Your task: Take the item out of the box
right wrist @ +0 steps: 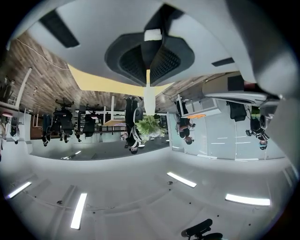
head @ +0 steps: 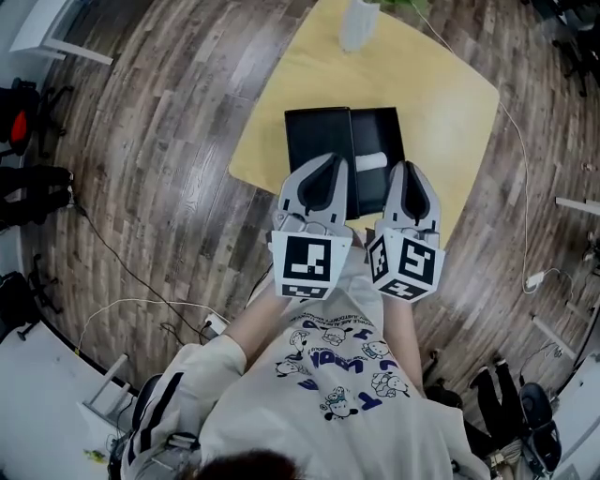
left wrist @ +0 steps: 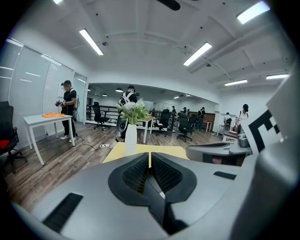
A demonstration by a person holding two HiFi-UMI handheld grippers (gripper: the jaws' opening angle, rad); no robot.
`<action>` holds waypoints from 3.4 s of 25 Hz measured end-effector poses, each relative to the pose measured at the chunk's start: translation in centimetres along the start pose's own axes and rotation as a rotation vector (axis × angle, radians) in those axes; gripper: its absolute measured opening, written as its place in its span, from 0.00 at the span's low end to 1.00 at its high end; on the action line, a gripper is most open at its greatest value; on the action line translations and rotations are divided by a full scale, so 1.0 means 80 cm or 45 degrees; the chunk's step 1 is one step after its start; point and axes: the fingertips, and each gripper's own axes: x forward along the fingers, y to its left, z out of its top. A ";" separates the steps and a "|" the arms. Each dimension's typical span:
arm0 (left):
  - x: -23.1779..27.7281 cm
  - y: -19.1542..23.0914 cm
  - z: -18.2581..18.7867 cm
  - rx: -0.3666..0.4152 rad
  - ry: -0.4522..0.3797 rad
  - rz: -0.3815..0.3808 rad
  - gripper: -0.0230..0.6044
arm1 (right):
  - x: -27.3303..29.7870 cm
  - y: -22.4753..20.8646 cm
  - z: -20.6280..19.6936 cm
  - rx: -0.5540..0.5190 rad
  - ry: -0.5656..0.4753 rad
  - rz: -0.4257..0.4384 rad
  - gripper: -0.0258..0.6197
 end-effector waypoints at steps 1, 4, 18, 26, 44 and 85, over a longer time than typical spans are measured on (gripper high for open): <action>0.001 -0.001 -0.004 -0.005 0.010 0.000 0.08 | 0.001 -0.001 -0.004 -0.009 0.018 0.007 0.10; 0.007 -0.003 -0.015 -0.015 0.034 0.000 0.08 | 0.008 -0.005 -0.018 -0.028 0.065 0.026 0.10; 0.032 0.014 -0.041 -0.129 0.142 0.115 0.08 | 0.052 -0.012 -0.045 -0.198 0.266 0.200 0.10; 0.041 0.013 -0.065 -0.155 0.197 0.155 0.08 | 0.072 -0.004 -0.077 -0.372 0.406 0.399 0.11; 0.049 0.014 -0.101 -0.230 0.262 0.235 0.08 | 0.077 0.009 -0.143 -0.848 0.632 0.724 0.20; 0.034 0.033 -0.121 -0.356 0.325 0.360 0.08 | 0.083 0.008 -0.222 -1.802 1.032 1.162 0.36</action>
